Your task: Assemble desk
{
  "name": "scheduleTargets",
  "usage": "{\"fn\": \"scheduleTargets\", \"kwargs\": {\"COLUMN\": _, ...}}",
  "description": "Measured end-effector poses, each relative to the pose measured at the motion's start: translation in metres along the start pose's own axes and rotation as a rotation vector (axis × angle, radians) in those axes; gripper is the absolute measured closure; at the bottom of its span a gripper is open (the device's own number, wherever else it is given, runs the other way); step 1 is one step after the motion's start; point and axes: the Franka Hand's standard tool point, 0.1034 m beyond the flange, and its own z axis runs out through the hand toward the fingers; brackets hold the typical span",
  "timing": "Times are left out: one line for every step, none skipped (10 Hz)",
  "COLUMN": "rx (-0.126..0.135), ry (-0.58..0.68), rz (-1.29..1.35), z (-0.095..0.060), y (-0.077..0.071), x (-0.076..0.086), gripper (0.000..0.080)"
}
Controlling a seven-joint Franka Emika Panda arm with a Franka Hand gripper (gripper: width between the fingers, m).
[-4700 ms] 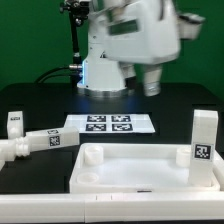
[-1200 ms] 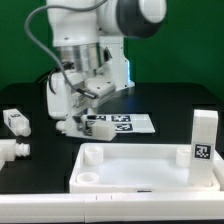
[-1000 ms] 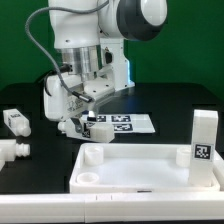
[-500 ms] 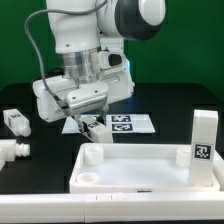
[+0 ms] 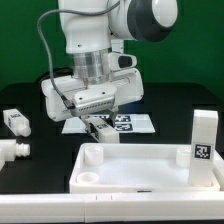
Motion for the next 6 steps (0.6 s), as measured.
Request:
{"fn": "scheduleTargets", "kwargs": {"rx": -0.001, "ry": 0.000, "rz": -0.042, "z": 0.000, "y": 0.000, "x": 0.000, "gripper": 0.0325}}
{"fn": "scheduleTargets", "kwargs": {"rx": -0.016, "ry": -0.005, "rz": -0.097, "z": -0.003, "y": 0.002, "x": 0.001, "gripper": 0.0325}}
{"fn": "scheduleTargets", "kwargs": {"rx": -0.024, "ry": -0.022, "rz": -0.198, "z": -0.010, "y": 0.007, "x": -0.003, "gripper": 0.0188}}
{"fn": "scheduleTargets", "kwargs": {"rx": -0.022, "ry": -0.041, "rz": -0.378, "z": -0.018, "y": 0.010, "x": -0.011, "gripper": 0.0188}}
{"fn": "scheduleTargets", "kwargs": {"rx": -0.031, "ry": -0.050, "rz": -0.535, "z": -0.022, "y": 0.013, "x": -0.017, "gripper": 0.0156}}
{"fn": "scheduleTargets", "kwargs": {"rx": -0.048, "ry": -0.052, "rz": -0.626, "z": -0.023, "y": 0.014, "x": -0.020, "gripper": 0.0151}}
